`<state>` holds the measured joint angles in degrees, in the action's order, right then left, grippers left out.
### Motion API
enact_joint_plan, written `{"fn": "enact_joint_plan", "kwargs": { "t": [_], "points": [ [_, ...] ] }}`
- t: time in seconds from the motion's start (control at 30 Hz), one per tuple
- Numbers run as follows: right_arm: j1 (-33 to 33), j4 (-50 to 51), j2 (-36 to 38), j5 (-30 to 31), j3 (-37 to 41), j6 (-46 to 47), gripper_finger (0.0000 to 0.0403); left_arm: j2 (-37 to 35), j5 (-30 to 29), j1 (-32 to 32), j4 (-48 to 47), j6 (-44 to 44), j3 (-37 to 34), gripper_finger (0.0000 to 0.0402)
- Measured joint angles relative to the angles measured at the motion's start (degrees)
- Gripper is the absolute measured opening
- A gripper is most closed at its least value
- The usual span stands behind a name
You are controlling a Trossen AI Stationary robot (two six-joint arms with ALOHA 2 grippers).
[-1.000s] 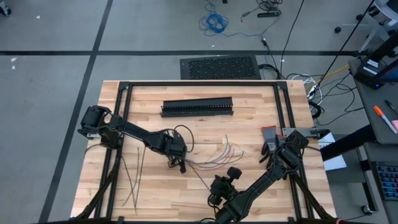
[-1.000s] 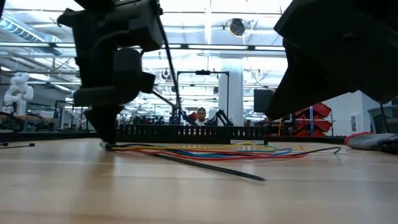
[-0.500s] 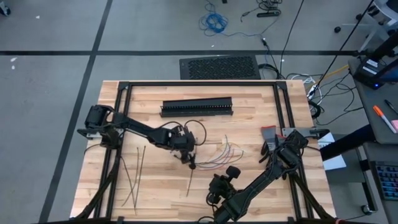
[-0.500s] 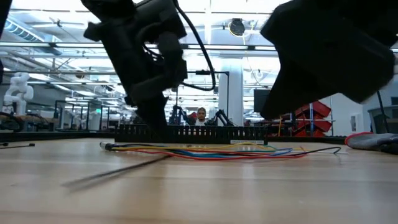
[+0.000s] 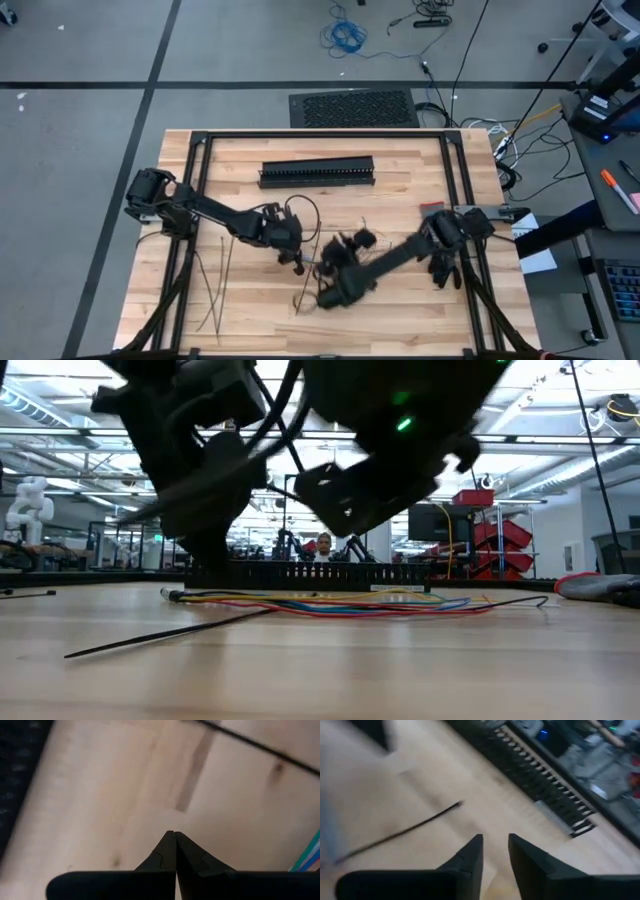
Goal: Ziptie cables
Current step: Wrap the zip tie around the cable wires
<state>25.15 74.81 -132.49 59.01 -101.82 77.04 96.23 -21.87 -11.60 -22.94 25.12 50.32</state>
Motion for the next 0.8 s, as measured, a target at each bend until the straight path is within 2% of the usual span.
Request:
{"fn": "enact_joint_plan", "kwargs": {
  "t": [0.17,0.3,0.43,0.53,0.63,0.8],
  "points": [
    [-4.99,-2.26,1.7,-2.22,0.1,-4.45,0.01,-1.74,5.04,-0.06,13.22,-2.05,-6.42,0.0],
    [-6.58,-10.62,4.8,-6.66,2.89,-11.67,0.0082,-6.01,7.34,0.38,23.03,-3.21,-12.92,0.0],
    [-7.18,-23.14,10.26,-10.38,9.26,-18.92,0.0066,-12.38,7.8,0.85,30.9,-3.18,-19.75,0.0],
    [-8.41,-32.35,15.2,-15.08,17.33,-21.49,0.0058,-16.9,7.8,0.88,38.18,-3.37,-24.86,0.0],
    [-11.21,-47.25,20.71,-22.09,28.44,-24.11,0.0053,-20.54,7.85,0.85,45.02,-4.44,-29.84,0.0],
    [-17.89,-82.72,25.75,-38.58,46.58,-28.18,0.0051,-22.16,8.01,1.08,56.41,-7.02,-35.2,0.0]
  ]
}}
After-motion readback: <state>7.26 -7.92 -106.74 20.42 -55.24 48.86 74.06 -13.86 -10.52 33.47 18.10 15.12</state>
